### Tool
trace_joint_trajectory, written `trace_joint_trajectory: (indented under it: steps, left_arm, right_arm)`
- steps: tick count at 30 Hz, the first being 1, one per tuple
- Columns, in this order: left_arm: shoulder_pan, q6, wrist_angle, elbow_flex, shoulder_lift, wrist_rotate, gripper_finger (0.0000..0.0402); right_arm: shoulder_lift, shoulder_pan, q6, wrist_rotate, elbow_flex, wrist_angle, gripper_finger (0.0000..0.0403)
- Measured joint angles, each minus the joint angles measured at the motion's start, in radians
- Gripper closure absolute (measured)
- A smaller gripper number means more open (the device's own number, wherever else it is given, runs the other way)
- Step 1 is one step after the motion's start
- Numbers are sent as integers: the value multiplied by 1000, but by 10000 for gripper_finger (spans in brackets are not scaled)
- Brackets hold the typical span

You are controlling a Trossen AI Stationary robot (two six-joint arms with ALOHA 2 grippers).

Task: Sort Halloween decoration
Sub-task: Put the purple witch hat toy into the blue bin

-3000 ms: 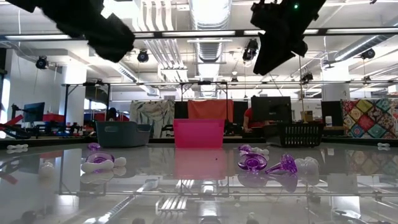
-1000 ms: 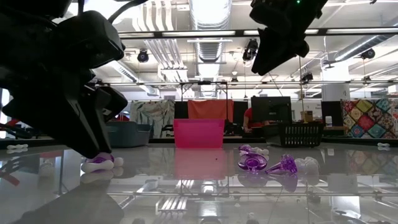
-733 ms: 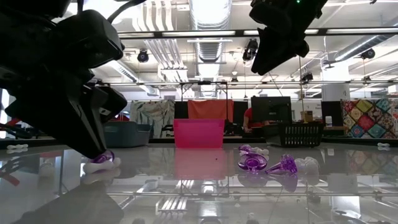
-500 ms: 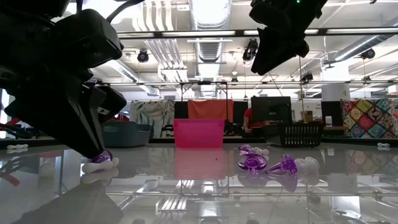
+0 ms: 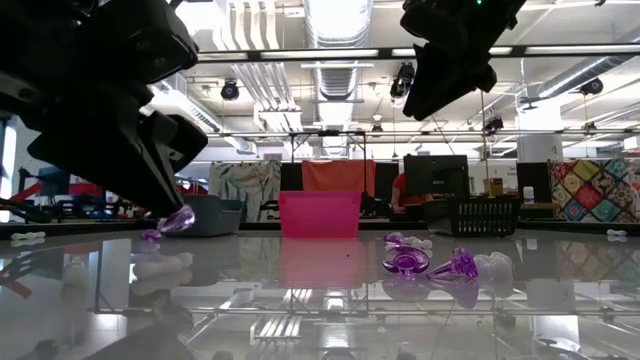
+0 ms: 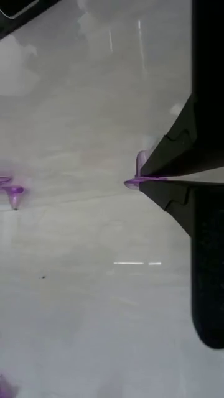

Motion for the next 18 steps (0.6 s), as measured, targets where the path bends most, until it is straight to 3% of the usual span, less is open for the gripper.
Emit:
trace_joint_trajectory:
  steps: [10, 18]
  left_arm:
    - [0, 59, -90, -2, -120, -109, 402]
    - [28, 110, -243, -2, -315, -304, 402]
  right_arm:
    - [0, 26, -13, 1, 0, 18, 266]
    - [0, 42, -31, 2, 0, 40, 266]
